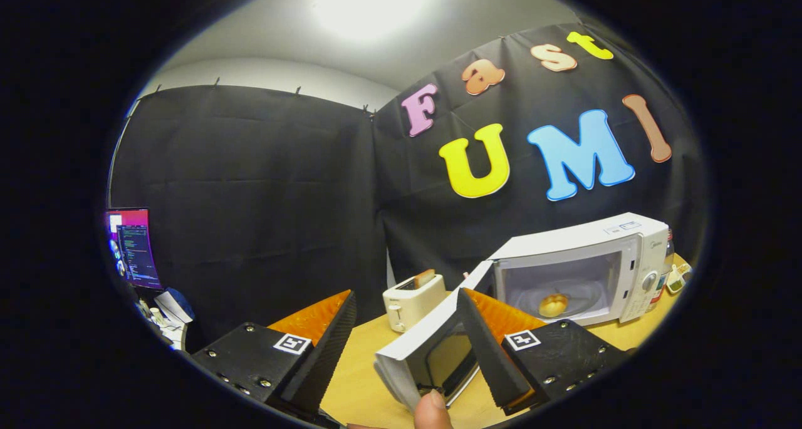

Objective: Open the microwave, put the food inside, and close the microwave door.

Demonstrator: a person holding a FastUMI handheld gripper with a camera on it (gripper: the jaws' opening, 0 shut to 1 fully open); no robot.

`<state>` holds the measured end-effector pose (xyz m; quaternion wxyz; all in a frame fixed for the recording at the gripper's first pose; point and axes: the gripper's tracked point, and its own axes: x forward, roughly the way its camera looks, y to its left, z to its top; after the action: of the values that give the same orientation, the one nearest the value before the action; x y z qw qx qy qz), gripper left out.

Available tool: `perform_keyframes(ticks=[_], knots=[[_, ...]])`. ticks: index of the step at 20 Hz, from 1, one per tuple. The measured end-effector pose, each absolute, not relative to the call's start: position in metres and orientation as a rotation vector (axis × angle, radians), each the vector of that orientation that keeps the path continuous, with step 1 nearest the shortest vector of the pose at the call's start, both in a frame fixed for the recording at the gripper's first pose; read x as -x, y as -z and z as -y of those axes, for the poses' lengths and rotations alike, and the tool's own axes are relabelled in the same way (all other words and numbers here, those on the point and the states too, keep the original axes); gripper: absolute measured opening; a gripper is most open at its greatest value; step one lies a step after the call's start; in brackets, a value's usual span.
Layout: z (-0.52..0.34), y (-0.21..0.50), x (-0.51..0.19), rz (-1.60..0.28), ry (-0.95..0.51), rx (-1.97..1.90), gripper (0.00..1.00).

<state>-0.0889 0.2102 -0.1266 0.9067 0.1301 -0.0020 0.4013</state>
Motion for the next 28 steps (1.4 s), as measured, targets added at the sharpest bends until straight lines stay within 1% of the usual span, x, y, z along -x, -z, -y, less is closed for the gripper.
perform_keyframes(ticks=[3, 4, 5, 6, 8, 9, 10, 12, 15, 18, 19, 21, 28], knots=[[-0.235, 0.13, 0.111, 0.022, -0.894, -0.203, 0.96], [-0.241, 0.132, 0.118, 0.03, -0.903, -0.179, 0.92], [-0.247, 0.135, 0.123, 0.038, -0.909, -0.157, 0.8], [-0.254, 0.139, 0.125, 0.043, -0.908, -0.132, 0.75], [-0.26, 0.153, 0.125, 0.034, -0.875, -0.082, 0.5], [-0.273, 0.164, 0.128, 0.009, -0.898, -0.069, 0.35], [-0.287, 0.174, 0.134, -0.017, -0.941, -0.069, 0.34], [-0.288, 0.19, 0.129, -0.03, -0.893, -0.039, 0.04], [-0.299, 0.218, 0.124, -0.072, -0.864, -0.005, 0.03], [-0.293, 0.243, 0.107, -0.119, -0.806, 0.03, 0.03], [-0.293, 0.249, 0.105, -0.134, -0.808, 0.022, 0.03], [-0.289, 0.253, 0.104, -0.147, -0.805, 0.015, 0.02], [-0.234, 0.259, 0.082, -0.138, -0.681, 0.038, 0.02]])
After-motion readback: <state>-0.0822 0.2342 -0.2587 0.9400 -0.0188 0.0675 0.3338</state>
